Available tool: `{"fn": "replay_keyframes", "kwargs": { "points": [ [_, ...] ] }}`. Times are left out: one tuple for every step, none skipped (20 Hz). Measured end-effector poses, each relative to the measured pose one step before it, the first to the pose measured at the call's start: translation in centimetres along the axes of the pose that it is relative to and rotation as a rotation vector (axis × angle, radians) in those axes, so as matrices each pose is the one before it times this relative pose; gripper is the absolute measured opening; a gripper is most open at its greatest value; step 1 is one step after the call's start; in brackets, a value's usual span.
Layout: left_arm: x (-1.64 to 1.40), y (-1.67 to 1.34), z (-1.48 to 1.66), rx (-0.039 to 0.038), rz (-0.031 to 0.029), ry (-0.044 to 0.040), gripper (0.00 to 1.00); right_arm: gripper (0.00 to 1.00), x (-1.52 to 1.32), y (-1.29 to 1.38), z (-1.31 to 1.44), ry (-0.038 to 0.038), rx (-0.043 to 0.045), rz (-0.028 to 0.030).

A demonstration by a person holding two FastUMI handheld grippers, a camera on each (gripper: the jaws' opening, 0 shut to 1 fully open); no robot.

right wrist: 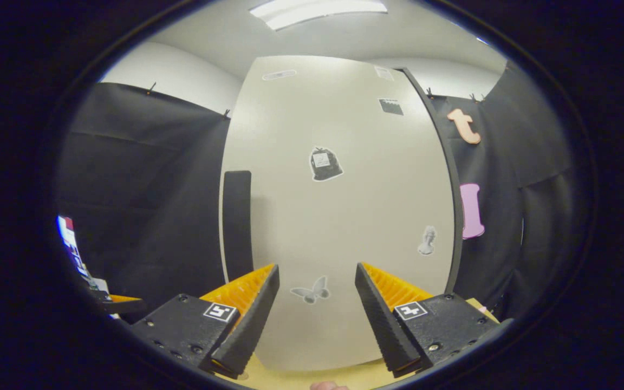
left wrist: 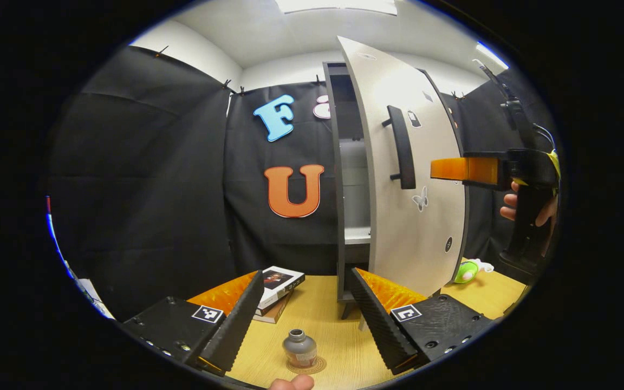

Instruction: Open the cabinet door with the right hand, grasp the bottle in the cabinet with the left hand and place it on the coaster, then close the cabinet door with the right hand.

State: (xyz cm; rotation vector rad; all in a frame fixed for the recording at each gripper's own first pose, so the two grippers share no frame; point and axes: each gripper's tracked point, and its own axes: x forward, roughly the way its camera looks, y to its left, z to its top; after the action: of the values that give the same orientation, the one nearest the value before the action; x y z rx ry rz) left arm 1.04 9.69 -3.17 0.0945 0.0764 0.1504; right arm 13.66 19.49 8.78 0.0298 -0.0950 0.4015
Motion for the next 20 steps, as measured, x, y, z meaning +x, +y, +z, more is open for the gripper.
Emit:
{"fn": "replay_keyframes", "kwargs": {
  "points": [
    [-0.127,-0.019,-0.026,-0.00052,0.00079,0.00133,0.96,0.92,-0.099,-0.278,-0.016,0.00110,0.00026,-0.00597],
    [-0.053,0.080,-0.055,-0.00079,0.00044,0.00050,0.96,0.91,-0.227,-0.259,0.020,0.00053,-0.00445,-0.00676],
    [0.064,-0.043,-0.041,-0.00214,-0.00269,-0.00126,0.96,0.91,-0.520,-0.406,0.020,-0.00112,-0.00591,-0.00878],
    [-0.091,-0.186,0.047,-0.00323,-0.00498,-0.00229,0.96,0.91,-0.531,-0.361,0.015,0.00197,-0.00358,-0.00669],
    [-0.078,-0.291,0.102,-0.00417,-0.00539,-0.00423,0.96,0.91,-0.977,-0.484,0.026,0.00231,-0.00154,-0.00609],
    [-0.286,-0.412,0.131,-0.00427,-0.00380,-0.00389,0.96,0.92,-1.014,-0.459,0.068,0.00020,-0.00048,-0.00468],
    [-0.300,-0.283,0.257,-0.00507,-0.00177,-0.00923,0.96,0.92,-1.259,-0.619,0.047,0.00080,-0.00327,-0.01068],
    [-0.235,-0.400,0.432,-0.00380,-0.00453,-0.01354,0.96,0.92,-1.415,-0.789,0.013,-0.00104,-0.00462,-0.01561],
    [-0.266,-0.449,0.364,-0.00051,-0.00286,-0.01196,0.96,0.92,-1.401,-0.852,0.012,-0.00359,-0.00416,-0.01180],
    [-0.192,-0.517,0.336,0.00566,-0.00424,-0.00951,0.96,0.91,-1.435,-0.895,0.035,-0.00186,-0.00330,-0.01562],
    [-0.086,-0.375,0.245,0.01088,-0.00839,-0.01333,0.96,0.92,-1.481,-1.286,-0.055,0.00271,-0.00126,-0.02830],
    [0.034,-0.437,0.491,0.00852,-0.00978,-0.02074,0.96,0.92,-1.447,-1.350,-0.138,0.00411,0.00213,-0.03313],
    [0.037,-0.668,0.343,0.00297,-0.01243,-0.01487,0.96,0.92,-1.441,-1.511,-0.162,0.00441,0.00329,-0.03181],
    [-0.098,-0.756,0.097,0.00050,-0.01258,-0.00556,0.96,0.92,-1.329,-1.469,-0.335,0.00701,0.00157,-0.03456],
    [-0.195,-0.507,-0.228,-0.00359,-0.00763,0.00113,0.96,0.92,-1.298,-1.697,-0.411,0.00435,0.00186,-0.03987],
    [-0.198,-0.572,-0.112,-0.00924,-0.00803,0.00088,0.96,0.92,-1.165,-1.638,-0.317,-0.00165,0.00278,-0.03944],
    [-0.211,-0.727,-0.014,-0.01242,-0.00886,-0.00274,0.96,0.92,-1.038,-1.495,-0.461,0.00166,-0.00139,-0.03109],
    [-0.226,-0.636,-0.202,-0.01081,-0.00673,0.00037,0.96,0.92,-0.766,-1.059,-0.853,0.01641,-0.00683,-0.02131],
    [-0.333,-0.562,-0.103,-0.00798,-0.00745,0.00003,0.96,0.92,-0.794,-1.071,-1.051,0.02081,-0.00457,-0.02024],
    [-0.283,-0.548,-0.178,-0.00278,-0.00495,0.00256,0.96,0.92,-0.681,-1.074,-0.974,0.01691,0.00215,-0.01831]
  ]
}}
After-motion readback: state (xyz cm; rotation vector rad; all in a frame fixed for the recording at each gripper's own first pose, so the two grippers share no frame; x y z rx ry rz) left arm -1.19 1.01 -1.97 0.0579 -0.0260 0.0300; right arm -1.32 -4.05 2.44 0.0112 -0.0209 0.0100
